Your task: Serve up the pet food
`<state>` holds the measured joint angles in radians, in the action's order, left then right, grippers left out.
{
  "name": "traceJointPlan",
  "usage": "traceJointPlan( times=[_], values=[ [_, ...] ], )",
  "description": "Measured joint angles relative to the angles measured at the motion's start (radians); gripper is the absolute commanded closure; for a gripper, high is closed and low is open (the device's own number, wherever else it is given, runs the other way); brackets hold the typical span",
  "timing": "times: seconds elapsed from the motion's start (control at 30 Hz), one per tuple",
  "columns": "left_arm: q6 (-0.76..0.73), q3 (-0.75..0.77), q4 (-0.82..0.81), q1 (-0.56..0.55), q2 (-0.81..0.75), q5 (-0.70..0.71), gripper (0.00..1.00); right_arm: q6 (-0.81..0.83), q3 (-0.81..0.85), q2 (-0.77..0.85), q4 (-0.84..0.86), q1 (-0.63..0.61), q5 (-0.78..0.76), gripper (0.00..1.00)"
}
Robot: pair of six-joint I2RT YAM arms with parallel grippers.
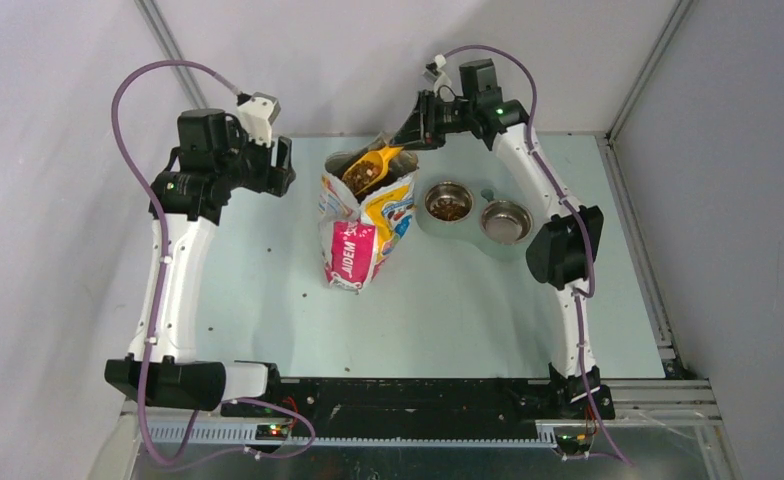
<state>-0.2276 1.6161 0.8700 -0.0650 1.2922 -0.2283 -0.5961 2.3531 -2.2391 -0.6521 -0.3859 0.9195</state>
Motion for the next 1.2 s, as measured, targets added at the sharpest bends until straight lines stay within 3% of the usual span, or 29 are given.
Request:
traceJointPlan(
  times=[0.4,0.87,1.2],
  values=[
    [-0.048,0.082,0.052,0.0,0.032,-0.021,0.27,-0.064,-0.024,0.058,0.033,0.055,0.026,1.0],
    [-0.212,0.082,0.145,-0.034,0.033,0.079,0.27,-0.189,-0.252,0.128,0.232,0.133,0.111,1.0],
    [-0.264,0.082,0.18,-0.043,0.034,0.141,0.27,-0.518,-0.444,0.144,0.595,0.141,0.205,1.0]
  ],
)
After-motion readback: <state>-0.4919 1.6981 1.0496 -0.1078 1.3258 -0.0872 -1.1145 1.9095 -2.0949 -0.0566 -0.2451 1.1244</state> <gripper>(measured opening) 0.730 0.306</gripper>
